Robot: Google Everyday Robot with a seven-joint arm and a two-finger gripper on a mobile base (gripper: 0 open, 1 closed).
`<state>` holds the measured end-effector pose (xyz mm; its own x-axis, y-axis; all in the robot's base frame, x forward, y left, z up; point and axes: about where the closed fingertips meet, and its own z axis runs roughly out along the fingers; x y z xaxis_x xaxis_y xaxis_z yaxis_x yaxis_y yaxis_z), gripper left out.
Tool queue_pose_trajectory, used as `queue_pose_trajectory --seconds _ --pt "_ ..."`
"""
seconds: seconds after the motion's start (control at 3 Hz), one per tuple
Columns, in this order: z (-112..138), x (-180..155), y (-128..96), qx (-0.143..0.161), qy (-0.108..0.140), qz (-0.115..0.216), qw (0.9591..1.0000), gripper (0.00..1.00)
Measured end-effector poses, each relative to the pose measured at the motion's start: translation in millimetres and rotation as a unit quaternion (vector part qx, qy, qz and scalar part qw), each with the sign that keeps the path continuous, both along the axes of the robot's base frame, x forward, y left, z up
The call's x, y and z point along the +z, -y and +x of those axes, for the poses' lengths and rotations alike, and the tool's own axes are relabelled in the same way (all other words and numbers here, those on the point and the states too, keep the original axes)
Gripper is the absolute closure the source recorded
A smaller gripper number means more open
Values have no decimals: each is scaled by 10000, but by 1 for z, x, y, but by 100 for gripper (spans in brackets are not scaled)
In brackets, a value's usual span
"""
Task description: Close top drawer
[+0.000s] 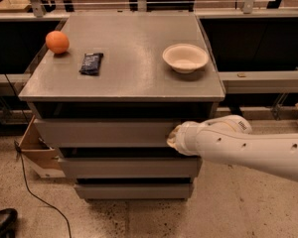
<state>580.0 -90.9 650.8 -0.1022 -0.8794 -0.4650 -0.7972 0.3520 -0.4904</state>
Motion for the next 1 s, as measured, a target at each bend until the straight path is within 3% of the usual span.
queue_pose_trajectory --seconds 0.33,0.67,1.0 --pt "-24 -4 -12 31 -545 283 9981 100" --pt "-72 29 11 -6 -1063 681 9920 100" --pt "-102 61 59 -455 -1176 915 9878 100"
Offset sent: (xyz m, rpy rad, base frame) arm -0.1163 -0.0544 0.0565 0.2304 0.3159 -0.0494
